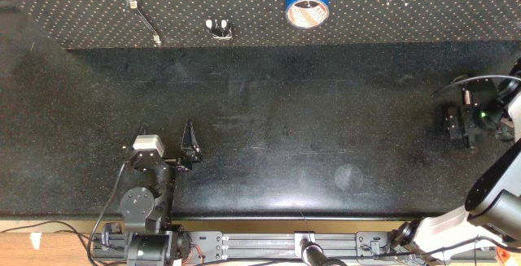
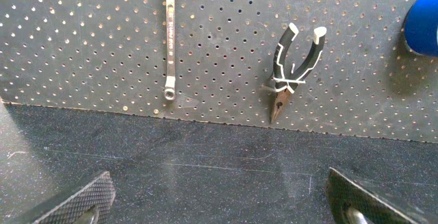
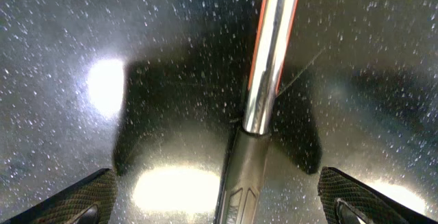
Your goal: Place Tools Onto Pegboard
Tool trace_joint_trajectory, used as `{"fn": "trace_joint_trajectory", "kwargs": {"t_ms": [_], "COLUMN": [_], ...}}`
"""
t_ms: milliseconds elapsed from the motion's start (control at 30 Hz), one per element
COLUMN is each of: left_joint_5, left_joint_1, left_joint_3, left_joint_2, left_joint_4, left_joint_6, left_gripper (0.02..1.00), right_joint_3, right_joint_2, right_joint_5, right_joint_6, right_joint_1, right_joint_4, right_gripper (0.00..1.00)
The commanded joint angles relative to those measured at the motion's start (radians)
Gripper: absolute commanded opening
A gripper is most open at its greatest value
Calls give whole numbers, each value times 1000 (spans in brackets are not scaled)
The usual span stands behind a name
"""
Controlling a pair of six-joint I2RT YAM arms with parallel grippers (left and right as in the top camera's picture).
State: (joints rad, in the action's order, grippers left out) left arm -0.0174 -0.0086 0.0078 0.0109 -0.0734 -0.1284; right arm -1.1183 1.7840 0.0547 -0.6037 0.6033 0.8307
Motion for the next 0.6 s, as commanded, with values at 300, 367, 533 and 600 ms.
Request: {"fn": "trace_joint_trajectory", "kwargs": {"t_ms": [300, 367, 533, 600], "left_joint_5": [3, 4, 4, 4], "left_joint_1": [-5, -5, -5, -5], "left_joint_3": [-2, -2, -2, -2], "left_joint_2": [-7, -7, -7, -7], "left_joint_4": [-6, -6, -6, -6], "left_joint_6": [-6, -6, -6, -6], "left_gripper": [996, 996, 996, 996], "right_joint_3": [4, 4, 4, 4], "right_joint_2": [7, 7, 10, 10], "right_joint_5": [66, 65, 31, 24], "right_joint_6": [-180, -188, -187, -187], "right_joint_1": [69, 69, 69, 69], "right_joint_4": [36, 35, 20, 20], "right_gripper": [958, 958, 958, 958]}}
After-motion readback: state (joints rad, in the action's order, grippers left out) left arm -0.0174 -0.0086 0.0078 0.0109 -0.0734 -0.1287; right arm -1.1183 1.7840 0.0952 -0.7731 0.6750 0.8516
